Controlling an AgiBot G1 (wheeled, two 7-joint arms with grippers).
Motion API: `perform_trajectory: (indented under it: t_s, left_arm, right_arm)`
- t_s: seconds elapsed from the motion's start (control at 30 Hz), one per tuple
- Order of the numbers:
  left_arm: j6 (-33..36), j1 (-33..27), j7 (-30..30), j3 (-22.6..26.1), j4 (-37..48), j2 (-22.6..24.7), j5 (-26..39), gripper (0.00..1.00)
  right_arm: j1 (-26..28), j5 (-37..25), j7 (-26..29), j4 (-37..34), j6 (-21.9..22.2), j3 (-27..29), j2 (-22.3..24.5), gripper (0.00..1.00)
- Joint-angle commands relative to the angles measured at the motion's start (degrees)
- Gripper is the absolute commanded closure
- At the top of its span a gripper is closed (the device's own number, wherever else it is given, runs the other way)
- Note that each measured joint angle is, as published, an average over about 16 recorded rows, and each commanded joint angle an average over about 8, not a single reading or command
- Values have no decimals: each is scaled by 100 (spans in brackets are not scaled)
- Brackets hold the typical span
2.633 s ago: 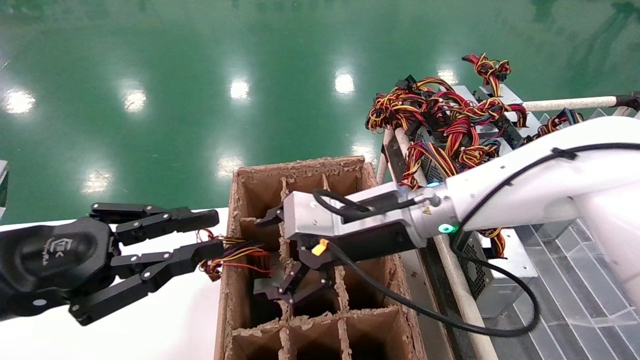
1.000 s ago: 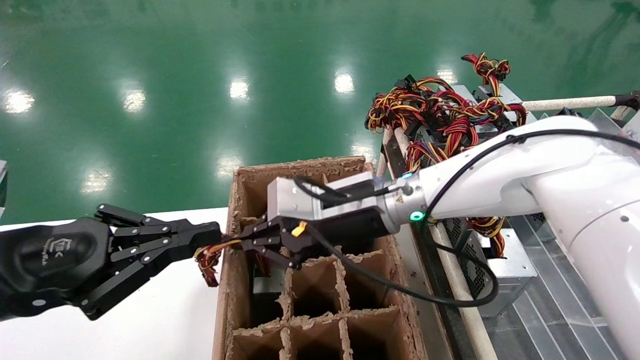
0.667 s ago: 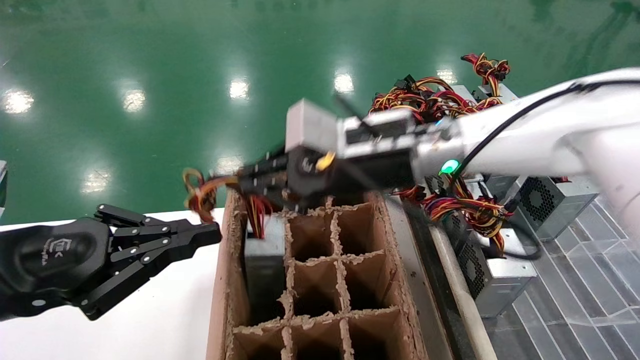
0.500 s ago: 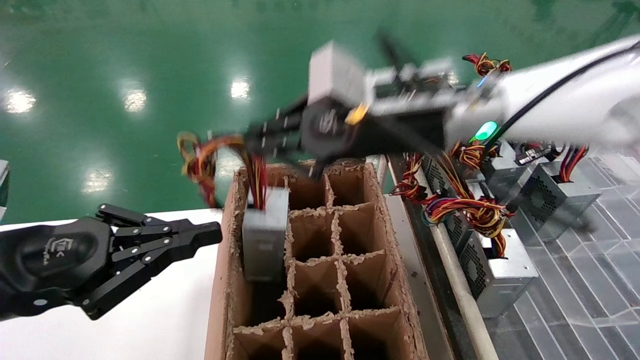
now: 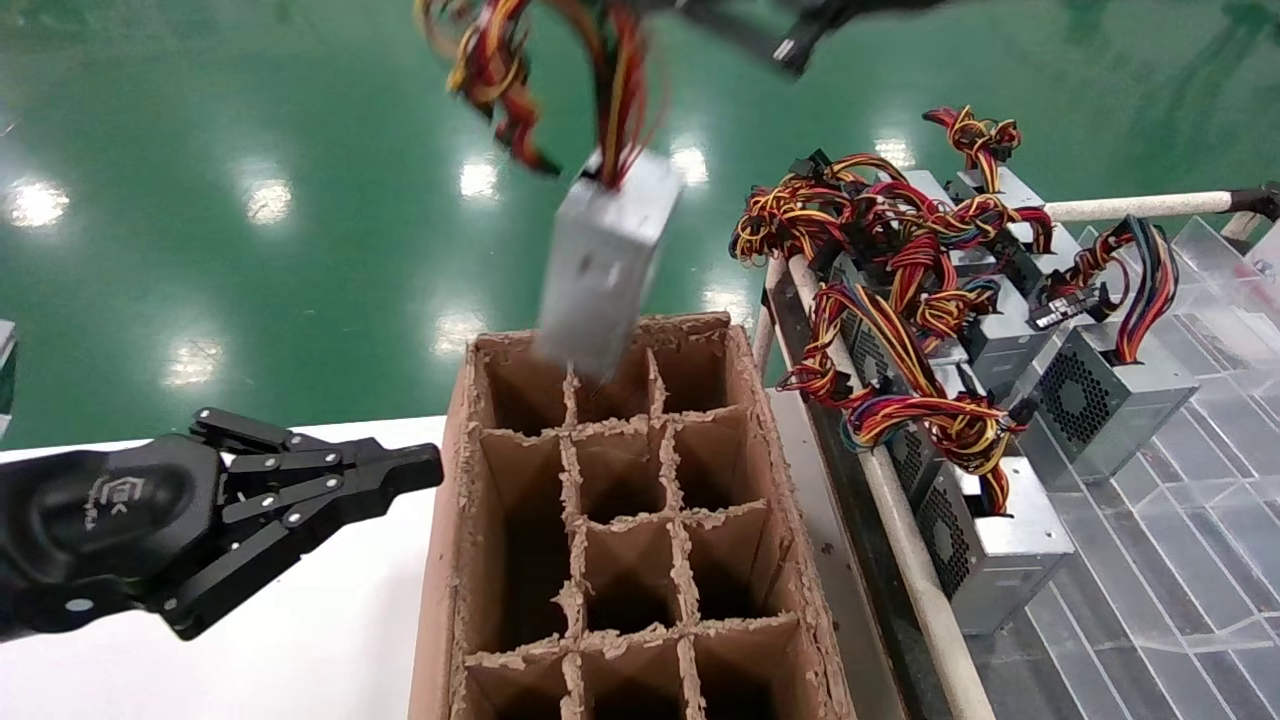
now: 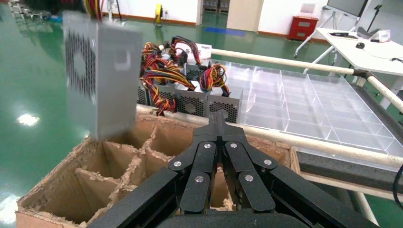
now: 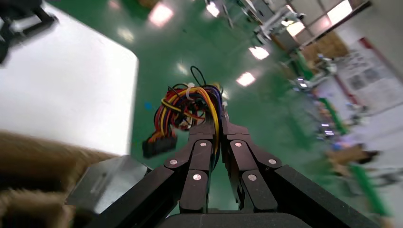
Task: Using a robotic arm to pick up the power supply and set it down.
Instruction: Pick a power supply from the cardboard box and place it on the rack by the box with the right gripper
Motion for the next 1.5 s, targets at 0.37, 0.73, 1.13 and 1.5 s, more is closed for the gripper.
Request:
perform_trajectory:
  t_s: [0.37,0.73,1.13,1.5]
  left_arm:
    - [0,0,0,0,0,0,0,100]
    - [0,0,0,0,0,0,0,100]
    - [0,0,0,0,0,0,0,100]
    - [0,0,0,0,0,0,0,100]
  right_arm:
    - [797,-602,1049,1631,210,44,1083,100]
    - [1186,-1241,2796,3433,-114,19,2523,100]
    - [1268,-1370,3266,3695,-476,-53,3954,100]
    - [977,-1002,3342,3713,-532,-536,4927,100]
